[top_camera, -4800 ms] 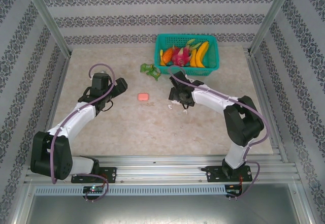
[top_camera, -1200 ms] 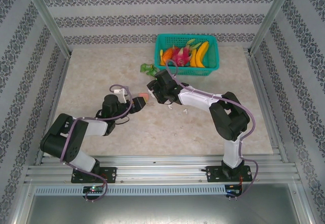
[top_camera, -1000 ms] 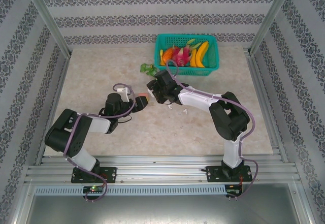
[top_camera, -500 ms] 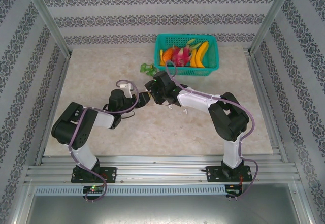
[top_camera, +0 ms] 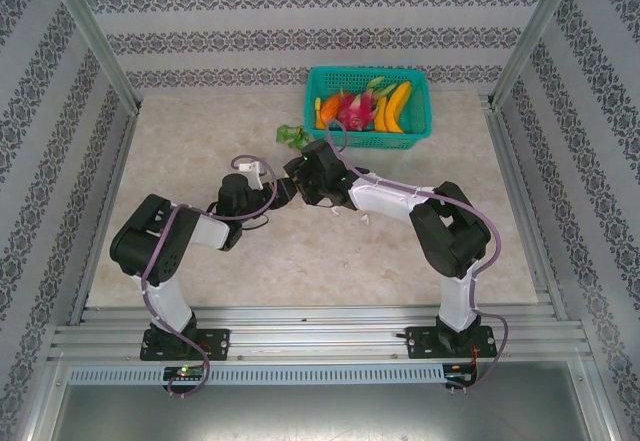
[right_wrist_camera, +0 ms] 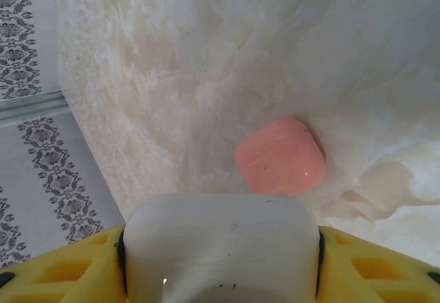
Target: Insert the wireless bluetooth earbuds into the charging case
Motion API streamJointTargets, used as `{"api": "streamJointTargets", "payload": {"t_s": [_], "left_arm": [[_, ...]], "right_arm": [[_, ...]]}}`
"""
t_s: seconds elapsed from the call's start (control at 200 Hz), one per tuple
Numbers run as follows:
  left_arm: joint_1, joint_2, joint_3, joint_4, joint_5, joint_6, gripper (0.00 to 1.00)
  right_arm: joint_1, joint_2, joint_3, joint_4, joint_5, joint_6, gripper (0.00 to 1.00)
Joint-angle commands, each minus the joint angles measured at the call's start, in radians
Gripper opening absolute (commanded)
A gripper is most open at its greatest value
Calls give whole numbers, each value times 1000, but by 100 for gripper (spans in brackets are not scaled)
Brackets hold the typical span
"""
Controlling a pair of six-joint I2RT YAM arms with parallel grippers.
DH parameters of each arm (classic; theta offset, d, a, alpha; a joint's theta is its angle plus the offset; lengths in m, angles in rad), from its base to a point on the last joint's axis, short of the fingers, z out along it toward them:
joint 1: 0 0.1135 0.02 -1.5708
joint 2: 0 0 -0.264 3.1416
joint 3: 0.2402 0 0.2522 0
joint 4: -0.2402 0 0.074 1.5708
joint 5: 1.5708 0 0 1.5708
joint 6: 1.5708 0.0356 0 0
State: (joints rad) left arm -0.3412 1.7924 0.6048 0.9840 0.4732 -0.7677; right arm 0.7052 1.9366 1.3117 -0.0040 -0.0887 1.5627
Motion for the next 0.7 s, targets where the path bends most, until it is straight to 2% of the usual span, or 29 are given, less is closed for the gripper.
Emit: {"api": "streamJointTargets", "payload": {"t_s": [0.0, 0.32, 0.694], "left_arm": [[-12, 22, 23, 72, -10, -10, 53], [-12, 46, 32, 97, -23, -19, 41], [-12, 69, 39, 122, -35, -32, 17]], "right_arm": [[14, -17, -17, 22, -8, 16, 46], [18, -21, -31, 39, -11, 26, 46], [18, -33, -42, 45, -10, 28, 46]]}}
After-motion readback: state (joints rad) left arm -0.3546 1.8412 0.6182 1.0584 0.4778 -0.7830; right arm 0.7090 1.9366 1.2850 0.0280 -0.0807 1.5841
